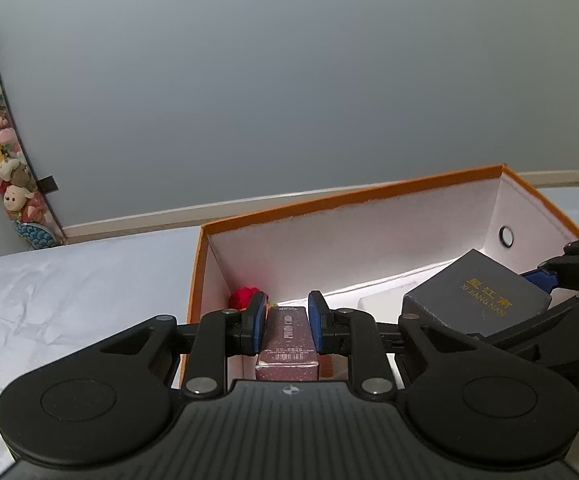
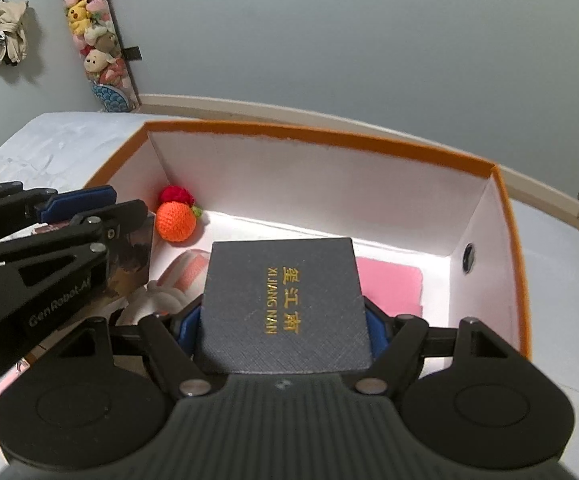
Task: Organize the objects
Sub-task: 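Lower both boxes into the shoebox and open both grippers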
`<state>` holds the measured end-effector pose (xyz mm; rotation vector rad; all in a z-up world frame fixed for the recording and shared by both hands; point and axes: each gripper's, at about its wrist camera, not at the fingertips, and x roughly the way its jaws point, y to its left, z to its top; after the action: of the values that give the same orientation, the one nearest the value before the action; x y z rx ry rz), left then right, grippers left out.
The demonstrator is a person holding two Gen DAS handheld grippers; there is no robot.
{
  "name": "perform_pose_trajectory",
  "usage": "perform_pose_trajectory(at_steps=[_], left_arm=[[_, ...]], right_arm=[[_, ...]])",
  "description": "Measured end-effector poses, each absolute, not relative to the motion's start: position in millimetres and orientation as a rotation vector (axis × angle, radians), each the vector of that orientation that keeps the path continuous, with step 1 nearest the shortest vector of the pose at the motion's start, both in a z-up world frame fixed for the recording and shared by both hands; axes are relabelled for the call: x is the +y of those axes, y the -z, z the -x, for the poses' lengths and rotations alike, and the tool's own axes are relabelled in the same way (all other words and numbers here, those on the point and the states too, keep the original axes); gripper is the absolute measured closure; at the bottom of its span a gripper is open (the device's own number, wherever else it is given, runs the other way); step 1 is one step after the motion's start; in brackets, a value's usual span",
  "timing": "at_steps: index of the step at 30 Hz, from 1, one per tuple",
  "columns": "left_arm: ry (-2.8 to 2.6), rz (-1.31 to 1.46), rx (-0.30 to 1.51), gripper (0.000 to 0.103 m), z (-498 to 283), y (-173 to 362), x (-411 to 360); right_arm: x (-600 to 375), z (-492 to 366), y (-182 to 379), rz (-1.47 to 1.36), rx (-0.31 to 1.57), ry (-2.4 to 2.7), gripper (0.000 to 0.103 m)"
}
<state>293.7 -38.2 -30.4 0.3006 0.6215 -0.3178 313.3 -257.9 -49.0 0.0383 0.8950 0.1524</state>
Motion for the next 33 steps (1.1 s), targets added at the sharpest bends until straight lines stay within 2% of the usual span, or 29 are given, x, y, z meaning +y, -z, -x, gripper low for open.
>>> perform_pose_trajectory(at_steps=[22, 33], left_arm=[[0.28, -0.367, 0.719, 0.078, -298, 54, -34], [0.254, -0.352, 0.668, 0.048, -293, 49, -27]], right_arm=[[-252, -330, 59, -0.029, 1.053, -0.147, 0.026], [-257, -326, 58, -0.076, 1.042, -0.139, 0.025]])
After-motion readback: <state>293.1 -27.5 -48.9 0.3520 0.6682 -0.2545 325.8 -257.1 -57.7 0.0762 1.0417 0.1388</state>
